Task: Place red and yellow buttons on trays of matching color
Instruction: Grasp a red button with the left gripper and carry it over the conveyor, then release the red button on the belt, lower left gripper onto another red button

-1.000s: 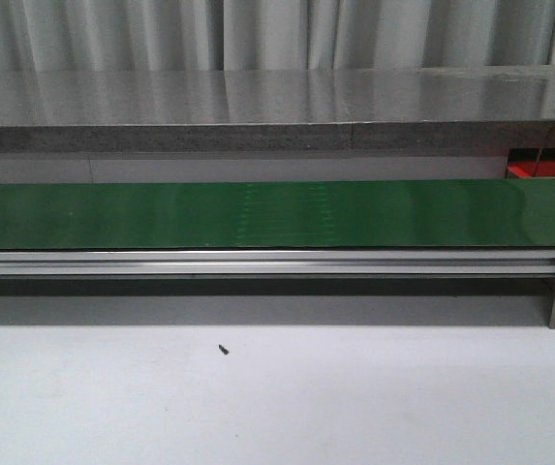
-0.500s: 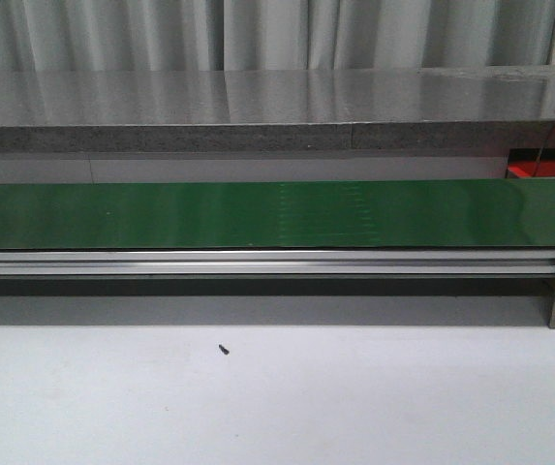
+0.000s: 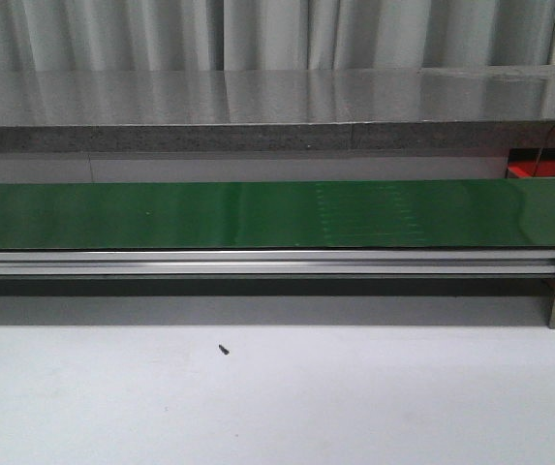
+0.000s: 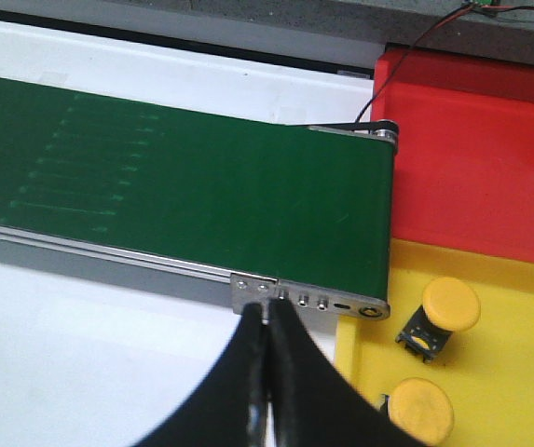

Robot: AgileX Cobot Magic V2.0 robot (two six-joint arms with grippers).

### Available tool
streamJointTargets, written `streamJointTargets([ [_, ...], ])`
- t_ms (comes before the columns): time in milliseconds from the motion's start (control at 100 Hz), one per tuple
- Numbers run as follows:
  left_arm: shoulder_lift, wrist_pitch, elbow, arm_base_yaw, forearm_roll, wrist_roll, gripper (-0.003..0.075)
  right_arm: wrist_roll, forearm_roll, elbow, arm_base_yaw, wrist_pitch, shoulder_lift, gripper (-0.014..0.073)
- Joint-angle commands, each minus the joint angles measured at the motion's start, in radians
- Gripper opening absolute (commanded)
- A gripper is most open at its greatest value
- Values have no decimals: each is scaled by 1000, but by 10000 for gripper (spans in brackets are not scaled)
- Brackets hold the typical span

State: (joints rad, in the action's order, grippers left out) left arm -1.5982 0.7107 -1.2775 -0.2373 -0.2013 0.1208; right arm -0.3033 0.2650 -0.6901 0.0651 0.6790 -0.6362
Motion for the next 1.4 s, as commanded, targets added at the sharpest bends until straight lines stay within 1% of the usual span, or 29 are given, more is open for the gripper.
streamJointTargets([
  [0,73,-67,-35,-35,-3,2,621,-10,3,-25,-2,-57,2,-69],
  [80,88,-77,-35,-85,24,2,621,-10,3,-25,-2,-57,2,-69],
  [230,86,-86,-35,-218,34,2,621,-10,3,-25,-2,-57,2,-69],
  [320,74,-123,-35,-286,42,2,621,-10,3,-25,-2,-57,2,-69],
  [440,46,-186,-35,-359,57,2,621,-10,3,-25,-2,-57,2,-69],
  [580,6,-221,-35,-417,54,-9,621,-10,3,-25,-2,-57,2,-69],
  [670,-35,-237,-35,-429,52,-31,621,-10,3,-25,-2,-57,2,-69],
  [920,-153,-276,-35,-430,67,-31,621,-10,3,-25,-2,-57,2,-69],
  [1050,-192,-301,-35,-430,78,-31,621,-10,3,-25,-2,-57,2,-69],
  [1390,-273,-316,-35,-431,82,-31,621,-10,3,-25,-2,-57,2,-69],
])
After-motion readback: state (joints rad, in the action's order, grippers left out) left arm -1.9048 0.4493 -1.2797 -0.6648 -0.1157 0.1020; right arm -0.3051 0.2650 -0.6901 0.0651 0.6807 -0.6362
